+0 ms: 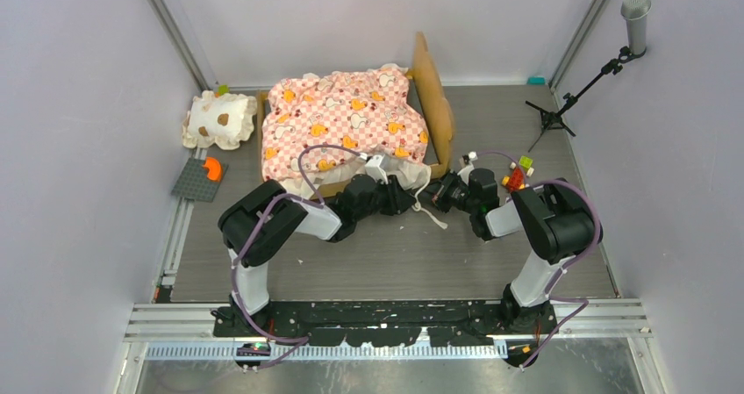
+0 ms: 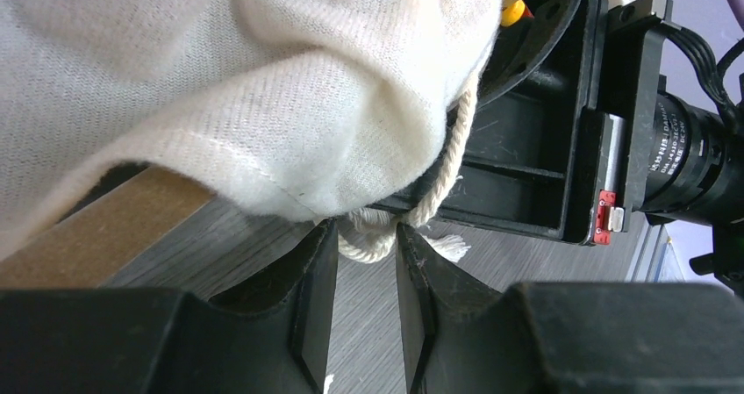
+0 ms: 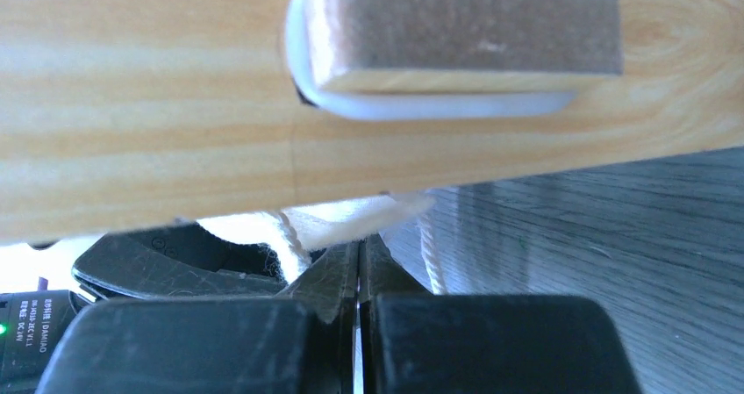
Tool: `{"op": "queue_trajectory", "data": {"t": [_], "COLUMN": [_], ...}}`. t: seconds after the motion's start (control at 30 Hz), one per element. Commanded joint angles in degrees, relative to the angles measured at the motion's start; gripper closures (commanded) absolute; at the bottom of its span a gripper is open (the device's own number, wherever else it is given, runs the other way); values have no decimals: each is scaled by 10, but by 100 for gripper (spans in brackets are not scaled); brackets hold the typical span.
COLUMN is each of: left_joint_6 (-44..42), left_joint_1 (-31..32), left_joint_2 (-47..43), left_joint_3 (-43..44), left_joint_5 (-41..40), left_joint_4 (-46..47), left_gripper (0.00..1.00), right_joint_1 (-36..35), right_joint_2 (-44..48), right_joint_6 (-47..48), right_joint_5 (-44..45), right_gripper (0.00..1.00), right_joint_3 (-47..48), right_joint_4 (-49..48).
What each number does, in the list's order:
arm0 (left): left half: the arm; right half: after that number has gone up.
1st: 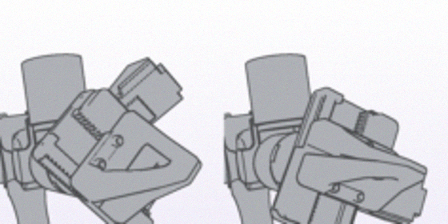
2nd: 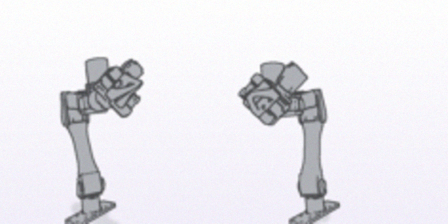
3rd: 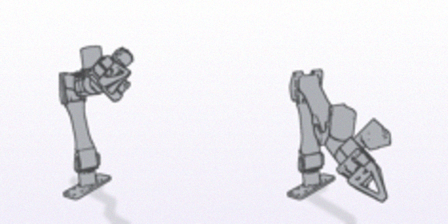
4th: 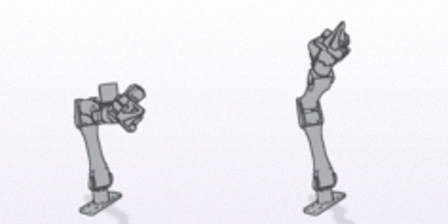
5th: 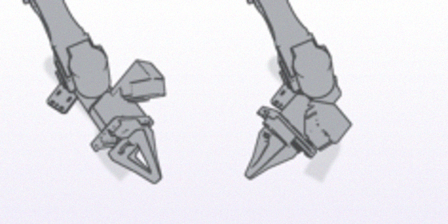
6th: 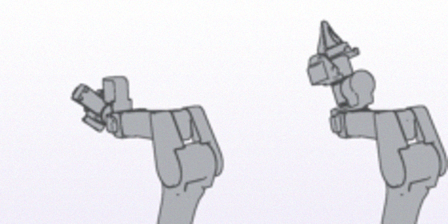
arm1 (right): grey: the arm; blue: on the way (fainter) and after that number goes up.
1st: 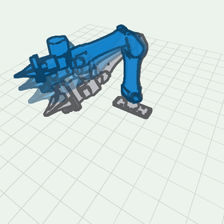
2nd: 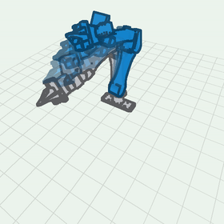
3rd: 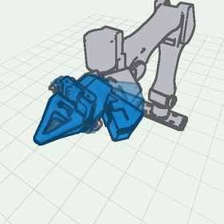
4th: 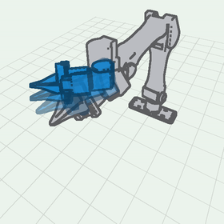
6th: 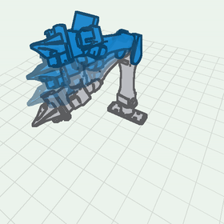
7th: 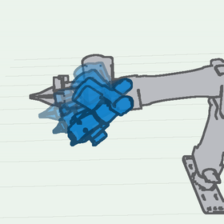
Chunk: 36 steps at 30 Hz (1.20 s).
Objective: Set up the pet bed
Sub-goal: Tie the ropes to the bed frame.
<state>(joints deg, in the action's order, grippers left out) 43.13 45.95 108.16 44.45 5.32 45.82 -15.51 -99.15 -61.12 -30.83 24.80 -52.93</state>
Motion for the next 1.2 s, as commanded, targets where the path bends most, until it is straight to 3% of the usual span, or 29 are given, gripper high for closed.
{"op": "queue_trajectory", "data": {"t": [0.0,0.53,0.9,0.97,1.0,1.03,1.1,1.17], "left_joint_6": [14,15,20,20,21,20,15,6], "left_joint_1": [-7,-7,-8,-8,-7,-7,-8,-8], "left_joint_2": [21,-17,-66,-69,-72,-74,-82,-91], "left_joint_3": [15,-35,-70,-61,-55,-50,-44,-46], "left_joint_5": [-34,-2,-76,-77,-77,-77,-76,-69], "left_joint_4": [-1,44,52,35,23,12,4,7], "left_gripper": [68,67,64,58,49,39,6,0], "right_joint_1": [3,4,4,5,4,4,4,4], "right_joint_2": [-7,-15,-17,-23,-27,-30,-39,-45], "right_joint_6": [-6,-8,-50,-58,-61,-65,-72,-78], "right_joint_5": [-11,-20,-3,-3,-1,-1,-3,-4], "right_gripper": [99,99,99,99,99,99,99,99], "right_joint_3": [-2,-3,-17,-18,-18,-18,-19,-19], "right_joint_4": [-38,-44,-92,-105,-110,-114,-128,-140]}}
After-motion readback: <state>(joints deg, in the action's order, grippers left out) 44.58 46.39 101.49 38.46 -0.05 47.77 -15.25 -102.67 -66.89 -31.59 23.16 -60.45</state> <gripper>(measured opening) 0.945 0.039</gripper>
